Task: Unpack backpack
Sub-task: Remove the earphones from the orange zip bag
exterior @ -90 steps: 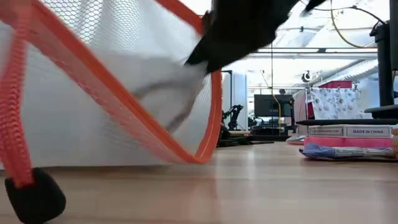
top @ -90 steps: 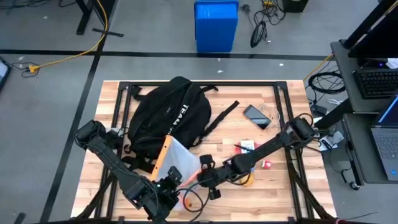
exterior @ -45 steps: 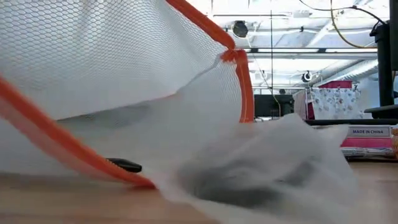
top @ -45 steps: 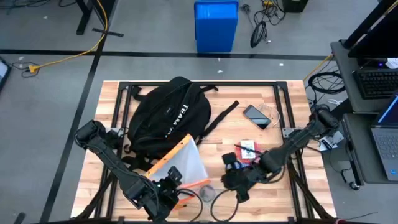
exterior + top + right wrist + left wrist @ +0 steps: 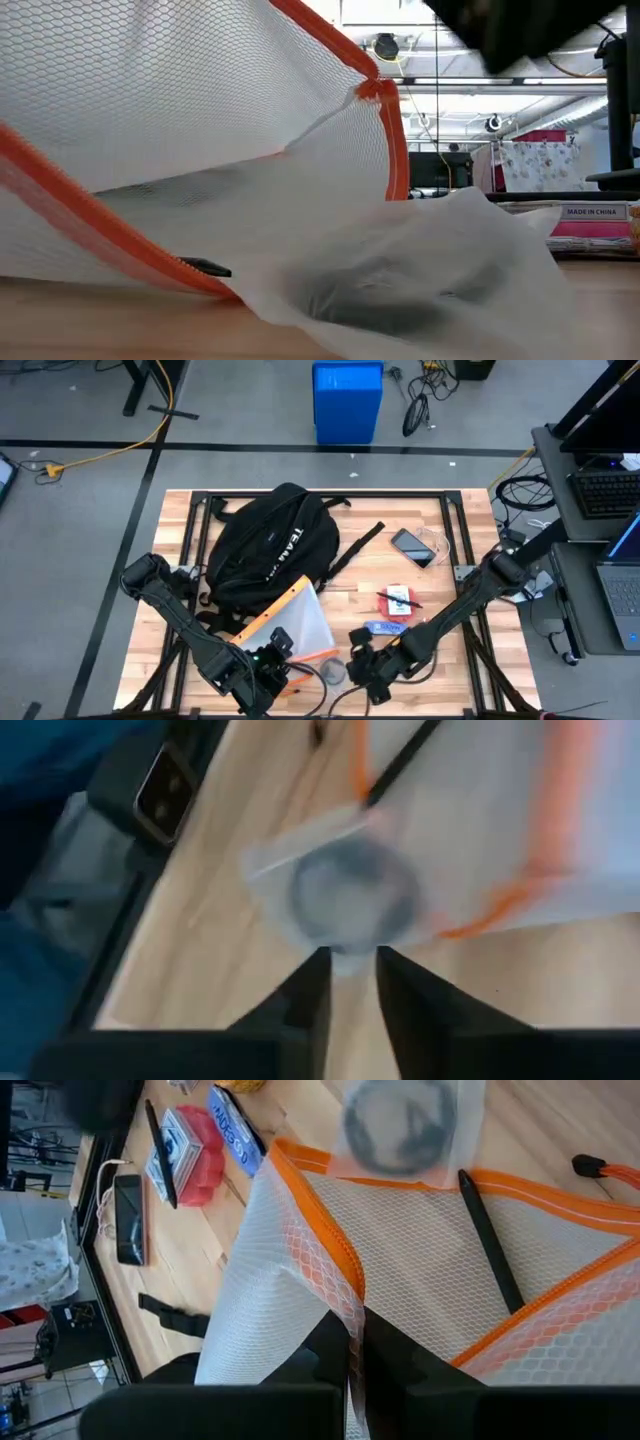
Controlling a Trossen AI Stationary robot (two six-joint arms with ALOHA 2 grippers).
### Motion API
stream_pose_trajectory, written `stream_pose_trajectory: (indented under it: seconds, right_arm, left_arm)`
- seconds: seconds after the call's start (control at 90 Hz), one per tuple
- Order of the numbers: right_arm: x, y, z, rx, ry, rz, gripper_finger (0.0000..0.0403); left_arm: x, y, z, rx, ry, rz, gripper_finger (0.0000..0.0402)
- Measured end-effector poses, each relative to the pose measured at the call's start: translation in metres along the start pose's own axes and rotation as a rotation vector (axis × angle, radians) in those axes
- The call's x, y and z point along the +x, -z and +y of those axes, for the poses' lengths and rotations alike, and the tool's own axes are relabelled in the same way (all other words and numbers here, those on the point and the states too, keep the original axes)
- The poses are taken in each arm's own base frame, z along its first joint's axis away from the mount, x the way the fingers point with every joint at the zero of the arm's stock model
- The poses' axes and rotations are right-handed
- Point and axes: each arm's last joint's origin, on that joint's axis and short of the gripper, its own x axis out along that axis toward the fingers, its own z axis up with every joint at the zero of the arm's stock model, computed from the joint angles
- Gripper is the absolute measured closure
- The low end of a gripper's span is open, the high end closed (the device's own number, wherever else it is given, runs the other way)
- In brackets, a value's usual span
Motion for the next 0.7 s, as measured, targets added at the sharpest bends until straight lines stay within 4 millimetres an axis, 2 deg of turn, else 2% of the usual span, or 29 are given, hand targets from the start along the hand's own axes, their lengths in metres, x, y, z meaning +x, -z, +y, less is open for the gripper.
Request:
stream_pose_trajectory:
  seconds: [0.144, 0.333, 0.478, 0.7]
  right_arm:
    - [0.025, 0.005, -0.008, 0.116, -0.016, 0.066, 0.0268]
    - [0.033, 0.002, -0.025, 0.214, 0.011, 0.071, 0.0221]
    - [0.034, -0.001, -0.032, 0.289, -0.019, 0.068, 0.0209]
    - [0.034, -0.003, -0.031, 0.381, -0.094, 0.086, 0.0208]
  left_arm:
    - [0.0, 0.0, 0.0, -0.013, 0.0, 0.001, 0.0402]
    - [0.0, 0.0, 0.0, -0.023, -0.001, 0.001, 0.0402]
    - [0.0, 0.0, 0.0, -0.022, -0.001, 0.001, 0.0402]
    - [0.0, 0.0, 0.0, -0.022, -0.001, 0.001, 0.0402]
